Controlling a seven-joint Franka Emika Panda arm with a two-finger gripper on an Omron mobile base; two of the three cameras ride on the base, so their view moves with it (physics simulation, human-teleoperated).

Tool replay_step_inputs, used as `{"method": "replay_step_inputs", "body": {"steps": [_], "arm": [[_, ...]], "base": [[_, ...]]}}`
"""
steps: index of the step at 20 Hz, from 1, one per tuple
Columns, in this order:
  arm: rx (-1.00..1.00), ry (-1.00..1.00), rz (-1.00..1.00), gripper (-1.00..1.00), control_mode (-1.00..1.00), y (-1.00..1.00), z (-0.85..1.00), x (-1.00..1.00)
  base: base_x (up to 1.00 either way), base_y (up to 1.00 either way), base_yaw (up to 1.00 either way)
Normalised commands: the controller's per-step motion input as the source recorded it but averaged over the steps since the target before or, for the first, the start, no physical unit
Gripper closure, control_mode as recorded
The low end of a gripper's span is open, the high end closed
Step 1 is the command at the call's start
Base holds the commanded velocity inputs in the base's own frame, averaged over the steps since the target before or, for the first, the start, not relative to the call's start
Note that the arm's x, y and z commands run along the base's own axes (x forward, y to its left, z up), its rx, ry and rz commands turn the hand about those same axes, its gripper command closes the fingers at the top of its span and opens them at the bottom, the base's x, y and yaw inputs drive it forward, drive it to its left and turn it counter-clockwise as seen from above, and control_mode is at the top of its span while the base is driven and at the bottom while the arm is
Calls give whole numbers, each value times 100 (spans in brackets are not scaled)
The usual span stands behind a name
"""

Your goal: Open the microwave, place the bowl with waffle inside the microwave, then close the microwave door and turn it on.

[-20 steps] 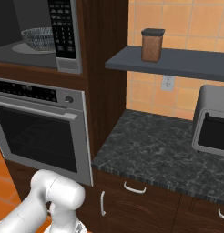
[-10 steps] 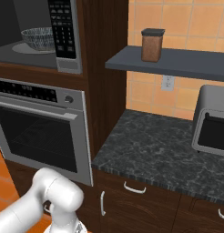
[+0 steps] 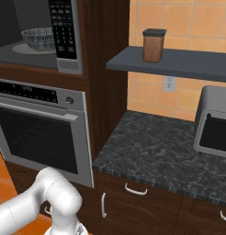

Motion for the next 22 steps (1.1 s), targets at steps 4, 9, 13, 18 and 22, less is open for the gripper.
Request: {"method": "replay_step_inputs", "body": {"steps": [4, 9, 13, 18, 22], "arm": [[-1, 0, -3, -100, -100, 4, 13, 0], [0, 0, -2, -100, -100, 17, 1, 17], [-2, 0, 0, -100, -100, 39, -8, 31], [-1, 0, 0, -100, -100, 38, -5, 23], [0, 0, -12, -100, -100, 1, 14, 0]], "base": [[0, 0, 0], [0, 0, 0], [0, 0, 0], [0, 0, 0], [0, 0, 0]]}}
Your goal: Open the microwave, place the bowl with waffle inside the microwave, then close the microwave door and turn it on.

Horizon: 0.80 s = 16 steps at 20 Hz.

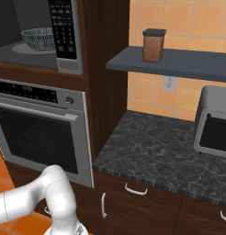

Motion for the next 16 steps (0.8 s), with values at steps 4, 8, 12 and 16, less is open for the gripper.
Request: {"method": "replay_step_inputs", "body": {"steps": [4, 8, 12, 16], "arm": [[7, -6, -16, -100, -100, -25, 16, 0], [16, -6, -6, -100, -100, -56, 27, 0], [14, -12, -4, -100, -100, -63, 24, -3], [15, -12, -4, -100, -100, -82, 7, -23]], "base": [[0, 0, 0], [0, 0, 0], [0, 0, 0], [0, 0, 0]]}}
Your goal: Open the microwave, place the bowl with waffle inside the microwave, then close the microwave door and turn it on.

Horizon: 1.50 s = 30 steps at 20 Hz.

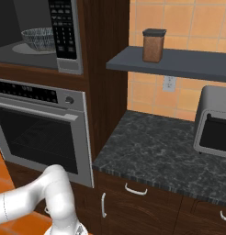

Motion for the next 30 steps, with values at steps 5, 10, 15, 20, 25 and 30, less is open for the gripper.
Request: {"method": "replay_step_inputs", "body": {"steps": [5, 10, 15, 20, 25, 30], "arm": [[28, -2, 0, -100, -100, -100, 0, -41], [41, 0, 0, -100, -100, -100, 0, -43], [37, 0, 0, -100, -100, -100, 3, -25], [32, 0, 0, -100, -100, -94, 9, 0], [28, 3, 0, -100, -100, -89, 28, 22], [27, 1, 7, -100, -100, -71, 32, 66]], "base": [[0, 0, 0], [0, 0, 0], [0, 0, 0], [0, 0, 0], [0, 0, 0], [0, 0, 0]]}}
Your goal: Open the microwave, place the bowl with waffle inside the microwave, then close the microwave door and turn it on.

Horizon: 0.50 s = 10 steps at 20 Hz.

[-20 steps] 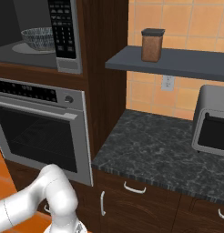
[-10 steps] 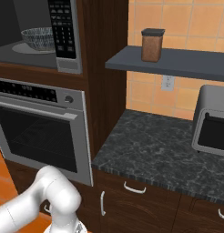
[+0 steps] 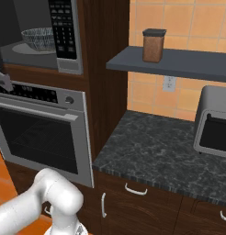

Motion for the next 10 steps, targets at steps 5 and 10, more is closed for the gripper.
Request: {"method": "replay_step_inputs", "body": {"steps": [5, 10], "arm": [[25, 4, 7, -100, -100, -52, 10, 75], [21, 1, 5, -100, -100, -42, 0, 74]], "base": [[0, 0, 0], [0, 0, 0]]}}
